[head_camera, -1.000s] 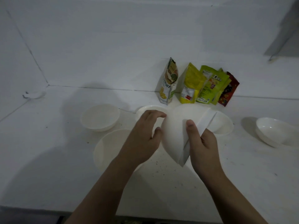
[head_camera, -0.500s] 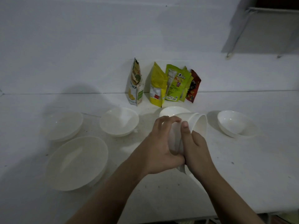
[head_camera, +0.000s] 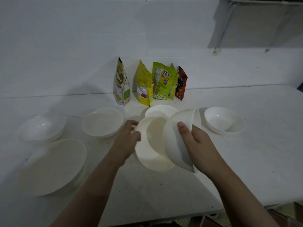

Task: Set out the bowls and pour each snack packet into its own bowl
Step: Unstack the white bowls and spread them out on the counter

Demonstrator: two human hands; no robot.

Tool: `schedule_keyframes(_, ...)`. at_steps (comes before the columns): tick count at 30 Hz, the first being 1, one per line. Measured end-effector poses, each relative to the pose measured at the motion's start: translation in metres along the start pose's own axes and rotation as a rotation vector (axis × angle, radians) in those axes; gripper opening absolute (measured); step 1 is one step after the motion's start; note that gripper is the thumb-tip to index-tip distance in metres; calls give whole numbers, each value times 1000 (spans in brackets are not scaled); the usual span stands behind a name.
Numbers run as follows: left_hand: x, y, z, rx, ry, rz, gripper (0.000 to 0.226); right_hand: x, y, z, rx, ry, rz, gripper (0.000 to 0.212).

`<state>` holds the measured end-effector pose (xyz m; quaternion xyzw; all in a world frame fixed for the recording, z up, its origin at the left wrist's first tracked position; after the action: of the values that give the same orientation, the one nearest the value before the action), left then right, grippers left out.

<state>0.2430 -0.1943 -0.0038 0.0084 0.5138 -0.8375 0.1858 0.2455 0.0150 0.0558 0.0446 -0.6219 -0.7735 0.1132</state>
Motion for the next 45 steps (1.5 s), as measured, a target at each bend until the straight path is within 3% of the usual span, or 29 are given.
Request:
schedule_keyframes(4, 3, 42, 1, -154, 12, 255, 38, 7, -8, 22, -259, -1, 18, 42)
schedule_keyframes(11, 3, 77, 8, -201, -113, 353, 34, 21, -44, 57, -750, 102, -26, 46)
schedule_keyframes(14, 3, 80, 11, -194, -171, 379, 27, 19, -65, 62, -854, 210, -85, 45)
schedule_keyframes(22, -1, 85, 9, -226, -255, 424, 15, 7, -103, 49, -789, 380, -112, 47)
schedule_keyframes(27, -3, 84, 8, -250, -282, 394, 16, 1, -111, 50, -757, 385, -100, 32)
schedule_keyframes(31, -5, 87, 8, -277, -292, 372, 21, 0, -87, 45, -687, 265, 92, 31)
schedule_keyframes(35, -5, 88, 8, -246, -298, 315, 37, 2, -59, 22, -512, 243, 309, 13)
schedule_keyframes(40, -13, 85, 8, -221, -328, 288, 48, 13, -64, -31, -545, 419, 263, 28)
schedule_keyframes(45, -21, 88, 16, -230, -355, 286, 45, 19, -70, -47, -517, 427, 234, 19)
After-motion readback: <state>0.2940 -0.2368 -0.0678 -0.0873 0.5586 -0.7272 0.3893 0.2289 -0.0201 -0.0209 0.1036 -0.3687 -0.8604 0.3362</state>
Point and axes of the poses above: each hand's wrist, its own x-axis towards the middle knuckle, its own z-axis out of the back of the hand, y = z × x, the point moved 6 cm from there along x, towards the middle knuckle, and after that the axes turned 11 degrees about x, right-handed, at the moved point
